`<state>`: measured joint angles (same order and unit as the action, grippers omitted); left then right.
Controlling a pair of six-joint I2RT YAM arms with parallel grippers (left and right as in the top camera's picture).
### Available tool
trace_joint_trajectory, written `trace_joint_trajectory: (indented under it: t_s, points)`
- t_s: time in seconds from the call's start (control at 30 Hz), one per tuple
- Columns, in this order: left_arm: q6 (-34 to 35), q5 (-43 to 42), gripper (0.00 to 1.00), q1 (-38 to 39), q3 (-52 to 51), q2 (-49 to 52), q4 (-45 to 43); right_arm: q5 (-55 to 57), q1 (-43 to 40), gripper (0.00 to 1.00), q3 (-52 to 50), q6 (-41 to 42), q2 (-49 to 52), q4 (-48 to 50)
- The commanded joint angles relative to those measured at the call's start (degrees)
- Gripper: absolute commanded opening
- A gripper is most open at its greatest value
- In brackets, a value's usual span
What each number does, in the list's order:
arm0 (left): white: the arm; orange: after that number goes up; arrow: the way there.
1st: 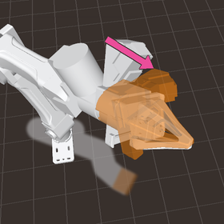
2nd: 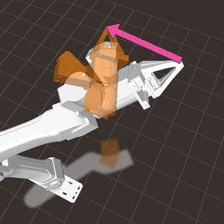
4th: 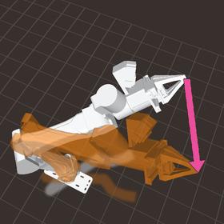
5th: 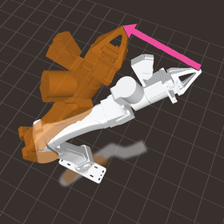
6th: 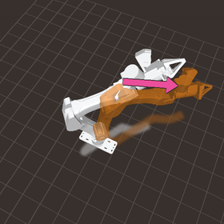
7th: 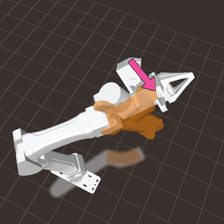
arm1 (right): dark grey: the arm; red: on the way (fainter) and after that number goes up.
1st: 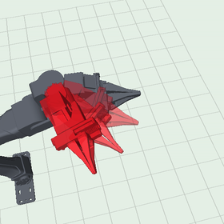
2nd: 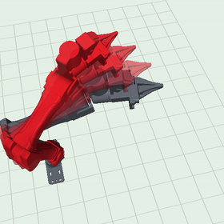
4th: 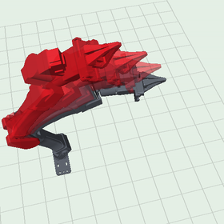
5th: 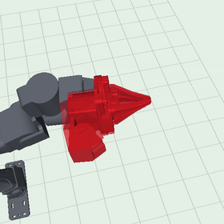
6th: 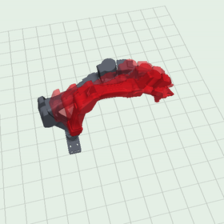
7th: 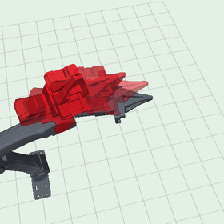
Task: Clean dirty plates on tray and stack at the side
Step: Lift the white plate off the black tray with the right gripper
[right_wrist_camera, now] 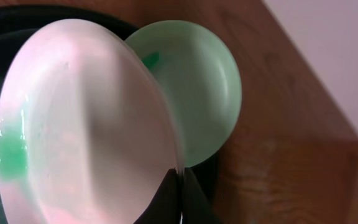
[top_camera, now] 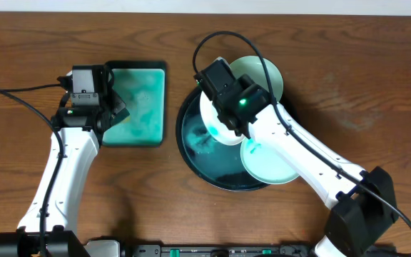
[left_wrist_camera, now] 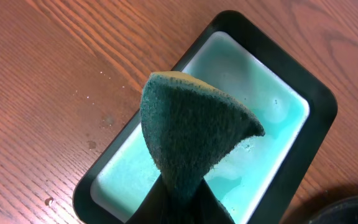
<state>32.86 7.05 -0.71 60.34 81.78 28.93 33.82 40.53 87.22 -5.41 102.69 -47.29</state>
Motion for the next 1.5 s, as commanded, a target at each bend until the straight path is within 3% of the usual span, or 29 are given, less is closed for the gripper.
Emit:
trace_joint_trajectory:
  t_s: [0.0,0.3,0.5,0.77,1.03,1.13,1.3,1.47]
  points:
    - [0.46,0.94,0.07,-0.24,-0.11,-0.24,0.20,7.10,1.81,0.01,0.98,-3.50,-1.22,0.31]
    - [0.46,0.94,0.07,-0.24,-0.11,-0.24,0.20,11.34,6.29,0.01,0.98,-7.72,-1.22,0.57]
    - [0.46,0.94,0.07,-0.24,-0.11,-0.24,0.22,22.71,10.29,0.01,0.98,-16.09,-1.22,2.84]
    - [0.44,0.94,0.07,-0.24,-0.11,-0.24,0.46,26.88,14.80,0.01,0.98,-28.13,-1.22,7.19]
    - [0.44,0.94,0.07,-0.24,-0.11,-0.24,0.63,31.91,15.80,0.01,0.96,-31.61,-1.22,8.07]
    - [0.44,0.94,0.07,-0.24,-0.11,-0.24,0.66,26.73,15.45,0.01,0.96,-27.82,-1.22,6.78]
    - [0.44,0.94,0.07,-0.24,-0.11,-0.24,1.11,2.84,10.88,0.01,0.96,-17.44,-1.22,0.81]
    - [0.46,0.94,0.07,-0.24,-0.11,-0.24,1.25,-13.92,3.72,0.01,0.94,-11.39,-1.22,-2.43]
